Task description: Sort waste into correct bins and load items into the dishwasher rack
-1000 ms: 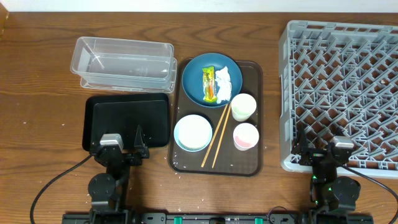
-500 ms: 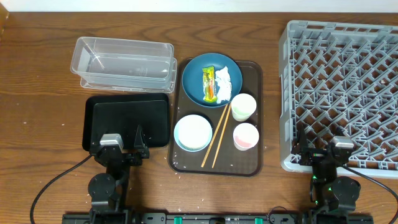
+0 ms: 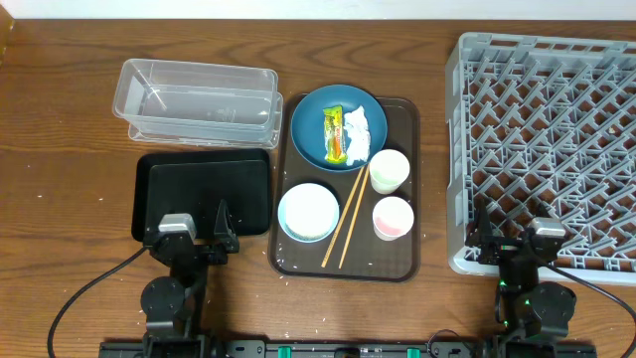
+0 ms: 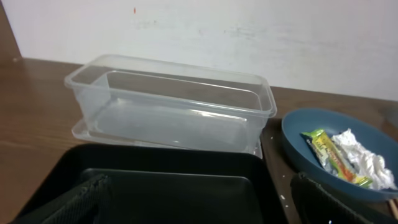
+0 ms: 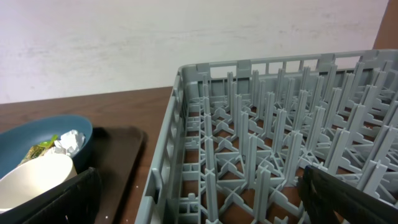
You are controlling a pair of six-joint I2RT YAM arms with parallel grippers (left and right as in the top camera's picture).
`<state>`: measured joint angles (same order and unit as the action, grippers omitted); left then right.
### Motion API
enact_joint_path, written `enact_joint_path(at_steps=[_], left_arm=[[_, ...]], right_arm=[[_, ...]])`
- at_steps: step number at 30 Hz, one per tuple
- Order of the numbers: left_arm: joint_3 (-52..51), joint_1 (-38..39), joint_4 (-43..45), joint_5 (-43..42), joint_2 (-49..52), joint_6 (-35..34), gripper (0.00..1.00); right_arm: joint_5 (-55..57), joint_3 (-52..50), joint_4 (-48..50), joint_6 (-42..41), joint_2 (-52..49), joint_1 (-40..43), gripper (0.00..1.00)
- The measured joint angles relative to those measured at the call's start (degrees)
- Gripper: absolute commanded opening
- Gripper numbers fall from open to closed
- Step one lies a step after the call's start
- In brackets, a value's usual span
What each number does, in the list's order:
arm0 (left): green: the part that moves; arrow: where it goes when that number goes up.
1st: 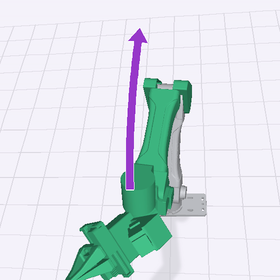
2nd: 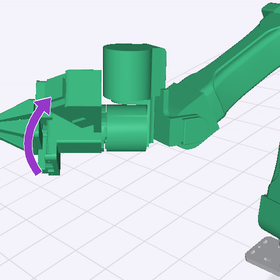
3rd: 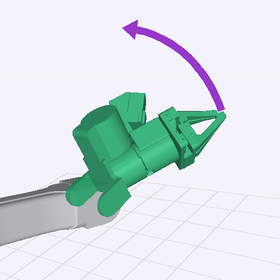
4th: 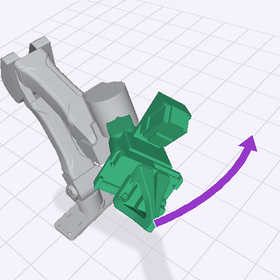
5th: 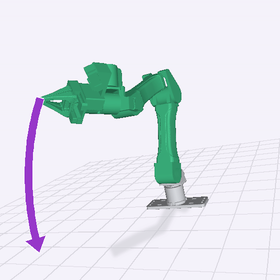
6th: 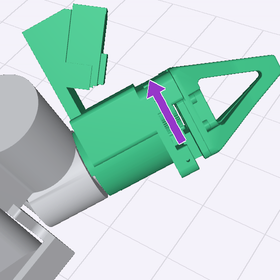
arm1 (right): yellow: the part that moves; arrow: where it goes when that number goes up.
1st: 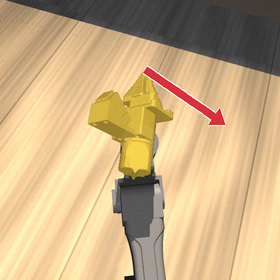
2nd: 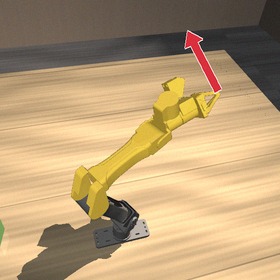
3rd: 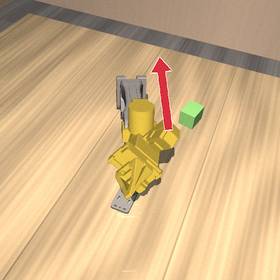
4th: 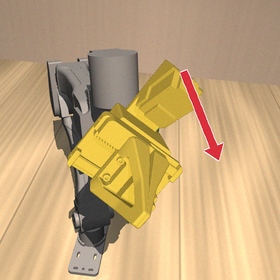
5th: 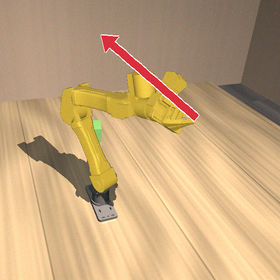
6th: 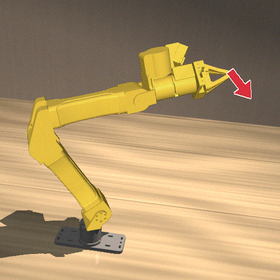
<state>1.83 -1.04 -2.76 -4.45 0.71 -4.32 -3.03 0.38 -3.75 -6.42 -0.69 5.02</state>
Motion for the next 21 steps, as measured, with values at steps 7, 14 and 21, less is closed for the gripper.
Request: enact_joint_path(at_steps=[7,14,21], left_arm=[[2.8,0.0,-5.7,-1.0,6.8,-5.0,0.94],[20.0,0.0,-16.5,-1.6,22.5,-6.2,0.94],[41.4,0.0,-38.4,-1.8,42.5,-6.2,0.95]], right_arm=[[0.0,3.8,-5.9,-0.8,-1.8,0.0,0.99],[0.0,21.5,-17.6,-1.1,-15.5,0.0,0.99],[-0.7,39.3,-31.7,-1.3,-34.2,0.0,0.99]])
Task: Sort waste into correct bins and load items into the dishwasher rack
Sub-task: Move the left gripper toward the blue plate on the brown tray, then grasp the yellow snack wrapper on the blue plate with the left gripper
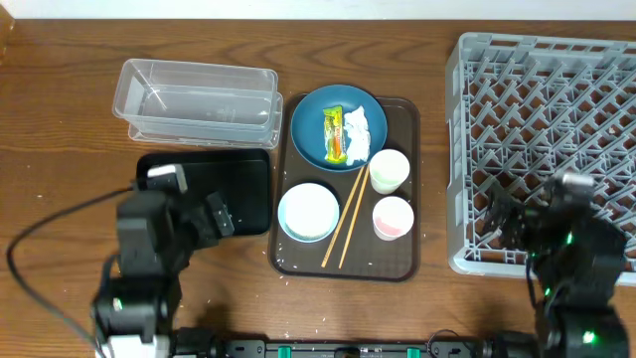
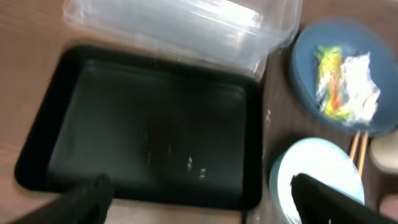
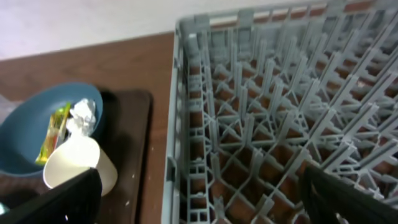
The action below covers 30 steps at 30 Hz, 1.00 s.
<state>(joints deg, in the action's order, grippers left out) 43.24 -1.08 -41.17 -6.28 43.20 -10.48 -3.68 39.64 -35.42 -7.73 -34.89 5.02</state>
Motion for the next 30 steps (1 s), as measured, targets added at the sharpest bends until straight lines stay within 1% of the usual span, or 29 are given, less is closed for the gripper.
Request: enact_joint_path(at_steps=[2,5,9,14,17,23,26,30], left_arm=[[4.8,0.0,-6.7,0.0,5.1,0.0,0.94],[9.4,0.0,-13.2,0.0,10.7,0.0,0.94],[10.2,0.0,-14.9,-0.3,15.0,0.0,0.94],[10.2,0.0,-15.1,-0.5,18.7,0.0,0.94],[10.2,0.0,-14.2,-1.8,20.3,-0.1,0.94],[11.0,0.8,-6.0,-7.1,21.5,0.0,0.94],[14.4,3.0,-2.2,-7.8,23.4,0.2,0.94],[21.7,7.7,0.9,-7.1,29.0,1.6,0.94]], right_arm=[[-0.3,4.7,-5.4,-0.1,-5.1,0.0,0.99],[-0.5,9.2,-9.7,-0.1,-10.3,0.0,0.99],[-1.2,13.4,-13.0,-0.2,-14.4,0.0,0.99],[-1.7,14.7,-12.5,-0.2,-14.3,0.0,0.99],[-1.8,14.7,-12.9,-0.2,-14.1,0.0,0.99],[-1.9,14.7,-14.0,-0.2,-14.1,0.0,0.99],[-1.9,14.7,-14.1,-0.2,-14.1,0.0,0.99],[-1.9,14.7,-14.3,-0.2,-14.1,0.0,0.99]])
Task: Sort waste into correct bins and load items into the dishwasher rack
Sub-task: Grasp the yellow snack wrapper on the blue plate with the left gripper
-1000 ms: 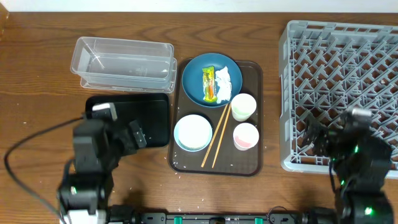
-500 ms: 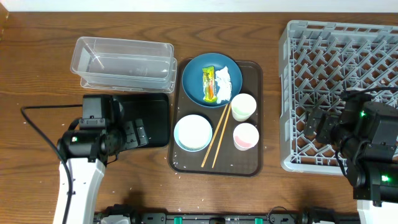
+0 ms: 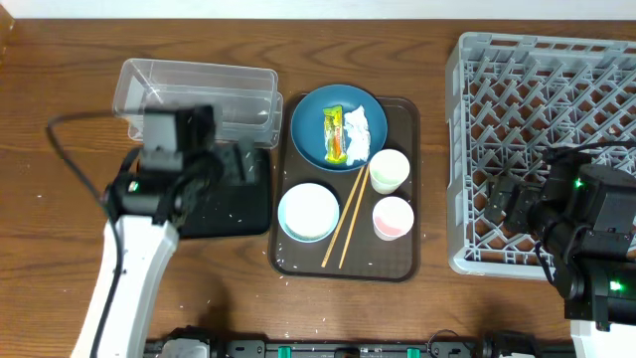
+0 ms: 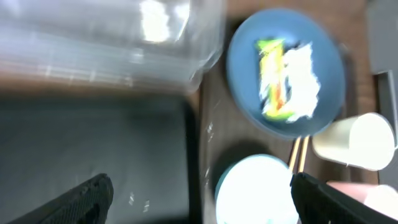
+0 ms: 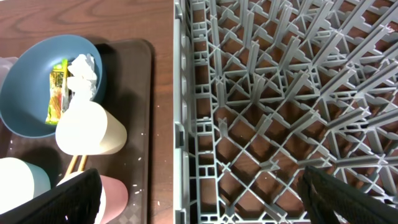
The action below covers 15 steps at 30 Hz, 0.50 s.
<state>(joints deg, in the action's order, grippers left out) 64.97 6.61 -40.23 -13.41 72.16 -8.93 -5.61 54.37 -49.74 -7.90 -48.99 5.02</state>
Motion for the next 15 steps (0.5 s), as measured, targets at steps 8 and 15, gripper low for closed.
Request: enact_joint_path(at_steps=[8,15], left_arm=[[12.5,8.7,5.7,1.6,17.1,2.7,0.94],[13.4,14.3,12.9,1.8,28.8,3.1,0.93]], right_arm=[[0.0,0.0,-0.4,0.0,0.0,0.0,0.99],[0.0,0.0,-1.1,0.0,0.0,0.0,0.99]])
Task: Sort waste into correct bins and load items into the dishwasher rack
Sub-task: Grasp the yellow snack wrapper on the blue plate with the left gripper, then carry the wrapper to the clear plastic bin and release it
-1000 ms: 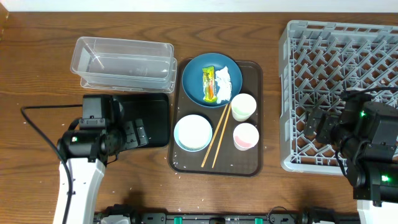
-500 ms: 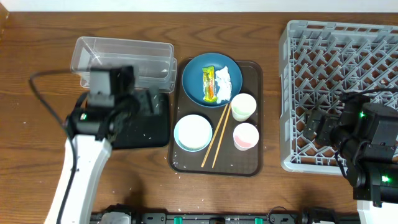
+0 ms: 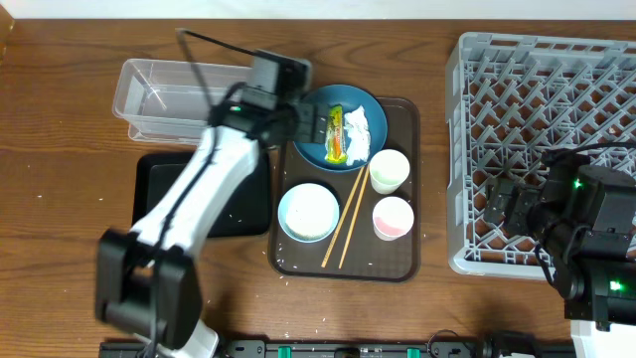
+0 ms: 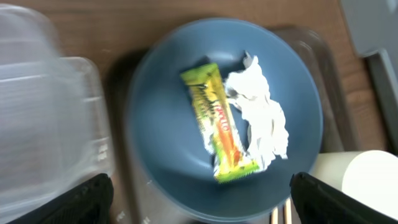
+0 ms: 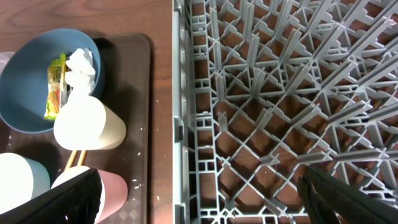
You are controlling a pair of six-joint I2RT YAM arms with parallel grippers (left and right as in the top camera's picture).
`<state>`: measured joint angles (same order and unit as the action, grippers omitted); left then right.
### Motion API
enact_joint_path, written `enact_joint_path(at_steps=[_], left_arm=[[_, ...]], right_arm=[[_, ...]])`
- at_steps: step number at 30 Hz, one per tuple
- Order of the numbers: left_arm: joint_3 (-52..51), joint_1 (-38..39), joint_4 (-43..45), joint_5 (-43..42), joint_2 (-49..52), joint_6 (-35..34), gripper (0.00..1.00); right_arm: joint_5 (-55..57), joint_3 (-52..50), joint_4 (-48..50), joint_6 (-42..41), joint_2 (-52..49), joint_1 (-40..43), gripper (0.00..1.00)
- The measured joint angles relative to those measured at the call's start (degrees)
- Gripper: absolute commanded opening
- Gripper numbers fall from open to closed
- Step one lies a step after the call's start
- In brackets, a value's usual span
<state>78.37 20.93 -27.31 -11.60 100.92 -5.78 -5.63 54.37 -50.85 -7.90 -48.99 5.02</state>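
Note:
A blue plate (image 3: pixel 320 151) at the back of the brown tray (image 3: pixel 407 249) carries a yellow-green wrapper (image 3: pixel 335 134) and a crumpled white tissue (image 3: pixel 359 131). My left gripper (image 3: pixel 310 121) hangs open over the plate's left edge. In its wrist view the wrapper (image 4: pixel 219 124) and tissue (image 4: pixel 262 118) lie straight ahead between the spread fingers (image 4: pixel 68 200). The grey dishwasher rack (image 3: pixel 542 149) stands at the right. My right gripper (image 3: pixel 502 204) is open above its front left corner.
On the tray also stand a white bowl (image 3: pixel 308 212), chopsticks (image 3: pixel 345 219), a cream cup (image 3: pixel 388 171) and a pink cup (image 3: pixel 393 217). A clear plastic bin (image 3: pixel 194 99) and a black bin (image 3: pixel 204 194) sit to the tray's left.
My left gripper has moved right, from over the black and clear bins to over the blue plate. The right gripper has hardly moved.
Both arms were parked low at the table's front edge, grippers open. Then both were raised, the left over the black bin, the right at the rack's front. The left was then at the clear bin and now hangs over the plate.

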Motion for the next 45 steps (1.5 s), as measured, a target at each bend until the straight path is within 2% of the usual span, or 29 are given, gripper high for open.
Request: enact_joint_path(at_steps=[6,14,17,21,23,25,31,41,44,45], left_arm=[[0.0,3.4,5.8,0.0,8.2,0.1,0.91],[0.0,5.5,8.6,0.0,15.1,0.2,0.75],[0.0,6.1,8.6,0.0,17.0,0.1,0.61],[0.0,6.5,8.9,0.2,17.9,0.5,0.27],[0.0,6.6,9.0,0.2,17.9,0.2,0.14],[0.1,6.6,9.2,0.2,17.8,0.4,0.06],[0.1,5.5,7.9,0.5,14.7,0.6,0.06],[0.3,-2.9,6.8,8.0,-2.8,0.7,0.08],[0.6,-6.4,6.8,9.5,-3.7,0.7,0.12],[0.6,-7.6,6.7,9.9,-3.6,0.8,0.17]], right_arm=[[0.0,0.0,-1.2,0.0,0.0,0.0,0.99],[0.0,0.0,-1.3,0.0,0.0,0.0,0.99],[0.0,0.0,-1.3,0.0,0.0,0.0,0.99],[0.0,0.0,-1.4,0.0,0.0,0.0,0.99],[0.0,0.0,-1.5,0.0,0.0,0.0,0.99],[0.0,0.0,-1.7,0.0,0.0,0.0,0.99],[0.0,0.0,-1.7,0.0,0.0,0.0,0.99],[0.0,0.0,-1.7,0.0,0.0,0.0,0.99],[0.0,0.0,-1.7,0.0,0.0,0.0,0.99],[0.0,0.0,-1.7,0.0,0.0,0.0,0.99]])
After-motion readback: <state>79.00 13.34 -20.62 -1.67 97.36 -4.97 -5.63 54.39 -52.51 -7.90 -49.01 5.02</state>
